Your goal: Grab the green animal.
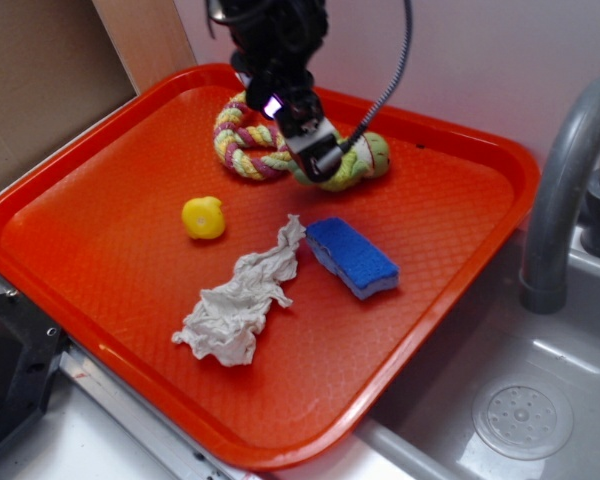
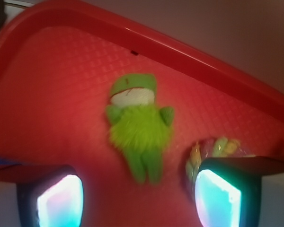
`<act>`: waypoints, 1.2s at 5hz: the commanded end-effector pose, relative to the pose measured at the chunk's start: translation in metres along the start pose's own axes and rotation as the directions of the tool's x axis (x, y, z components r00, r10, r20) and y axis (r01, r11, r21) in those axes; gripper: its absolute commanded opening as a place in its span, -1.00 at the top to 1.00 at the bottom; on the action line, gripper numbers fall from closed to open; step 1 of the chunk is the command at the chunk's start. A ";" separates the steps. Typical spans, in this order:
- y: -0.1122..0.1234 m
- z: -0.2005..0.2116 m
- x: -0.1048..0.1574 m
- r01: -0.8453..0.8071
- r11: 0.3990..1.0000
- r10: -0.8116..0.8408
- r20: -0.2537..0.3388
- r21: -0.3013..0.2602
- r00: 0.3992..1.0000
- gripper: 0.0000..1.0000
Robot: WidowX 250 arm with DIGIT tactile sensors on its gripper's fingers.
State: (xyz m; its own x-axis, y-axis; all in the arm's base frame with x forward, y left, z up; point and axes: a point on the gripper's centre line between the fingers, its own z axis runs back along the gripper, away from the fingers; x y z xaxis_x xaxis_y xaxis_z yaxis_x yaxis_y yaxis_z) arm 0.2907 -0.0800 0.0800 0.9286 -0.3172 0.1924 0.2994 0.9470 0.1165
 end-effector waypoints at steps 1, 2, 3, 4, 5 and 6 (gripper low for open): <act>-0.010 -0.015 0.027 0.054 0.998 -0.054 0.015 0.024 0.998 -1.00; -0.013 -0.035 0.028 0.090 0.995 -0.088 -0.038 0.039 0.995 -1.00; -0.011 -0.047 0.028 0.105 0.992 -0.100 -0.070 0.071 0.992 -1.00; -0.012 -0.056 0.024 0.089 0.992 -0.081 -0.086 0.087 0.993 -0.59; -0.012 -0.056 0.021 0.077 0.992 -0.068 -0.096 0.095 0.993 1.00; -0.009 -0.049 0.014 0.066 0.990 -0.052 -0.109 0.124 0.993 1.00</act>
State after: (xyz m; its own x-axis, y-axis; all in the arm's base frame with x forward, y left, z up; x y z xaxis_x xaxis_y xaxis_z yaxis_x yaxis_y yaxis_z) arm 0.3115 -0.0830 0.0292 0.9452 -0.3218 0.0547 0.2995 0.9216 0.2467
